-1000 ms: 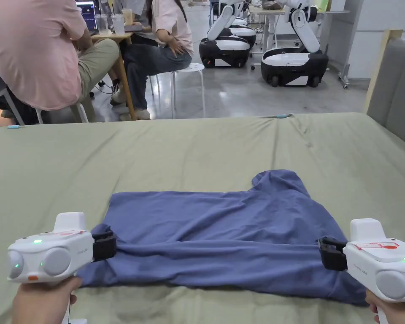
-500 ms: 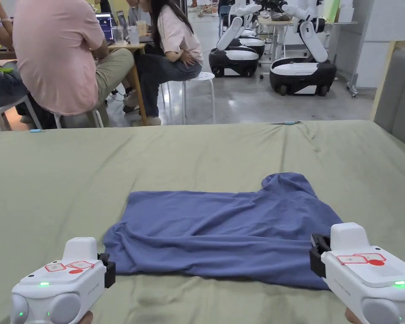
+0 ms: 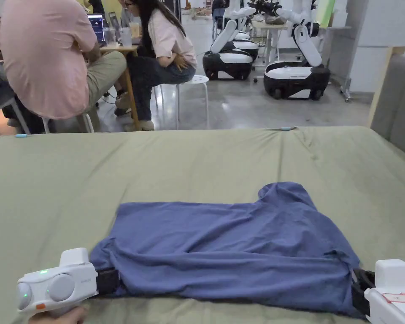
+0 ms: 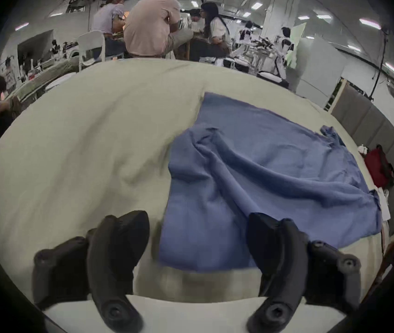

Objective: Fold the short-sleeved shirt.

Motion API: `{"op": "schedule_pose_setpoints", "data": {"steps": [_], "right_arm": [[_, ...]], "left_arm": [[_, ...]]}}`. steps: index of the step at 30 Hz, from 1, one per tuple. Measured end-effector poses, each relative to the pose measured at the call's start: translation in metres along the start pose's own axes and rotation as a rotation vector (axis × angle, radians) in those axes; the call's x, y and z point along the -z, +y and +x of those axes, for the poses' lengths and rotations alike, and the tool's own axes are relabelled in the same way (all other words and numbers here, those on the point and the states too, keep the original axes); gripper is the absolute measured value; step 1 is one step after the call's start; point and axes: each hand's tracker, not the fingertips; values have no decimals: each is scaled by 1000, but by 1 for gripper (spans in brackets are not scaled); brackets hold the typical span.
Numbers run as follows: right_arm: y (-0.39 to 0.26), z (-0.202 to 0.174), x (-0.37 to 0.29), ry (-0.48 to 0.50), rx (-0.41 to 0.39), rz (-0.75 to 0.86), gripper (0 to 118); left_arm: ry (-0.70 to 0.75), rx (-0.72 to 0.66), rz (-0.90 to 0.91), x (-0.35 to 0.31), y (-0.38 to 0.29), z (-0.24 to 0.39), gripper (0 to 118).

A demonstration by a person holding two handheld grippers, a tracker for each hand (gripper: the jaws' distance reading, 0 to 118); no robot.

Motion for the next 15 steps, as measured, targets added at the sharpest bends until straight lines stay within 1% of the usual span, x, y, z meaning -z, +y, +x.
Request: {"op": "schedule_pose_setpoints", "data": {"steps": [2,3,4,5,6,7,8,9,10,11,12,13,14,15], "right_arm": [[-3,13,6,-37,7,-20,0],[-5,20,9,-66,17,-36,7],[-6,26,14,-86,34,-58,27],[-8,31,20,-79,54,-84,62],[-11,36,31,-58,83,-119,102],[-14,39,40,-50,101,-144,118],[-18,40,47,-44,113,-150,118],[-20,40,55,-35,116,-150,111],[-22,38,65,-14,127,-183,101],[-25,35,72,-11,121,-209,93],[-30,31,82,-3,92,-246,82],[-34,27,91,8,65,-285,73],[-35,26,97,29,58,-321,72],[-33,26,97,16,67,-313,54]], "left_arm": [[47,36,-78,16,-1,0,79],[59,78,-85,18,-1,5,78],[81,102,-61,8,-1,14,72],[89,122,-64,4,0,19,57],[94,157,-56,0,0,24,33],[132,188,-33,-7,-1,29,15],[135,201,-15,-14,-2,32,9],[127,184,-13,-18,-2,32,8],[113,164,-14,-21,0,30,7],[105,153,-10,-24,2,28,7],[96,141,5,-34,2,29,7],[88,135,13,-39,3,28,7],[82,127,21,-43,4,28,7],[73,121,29,-49,6,27,7]]}}
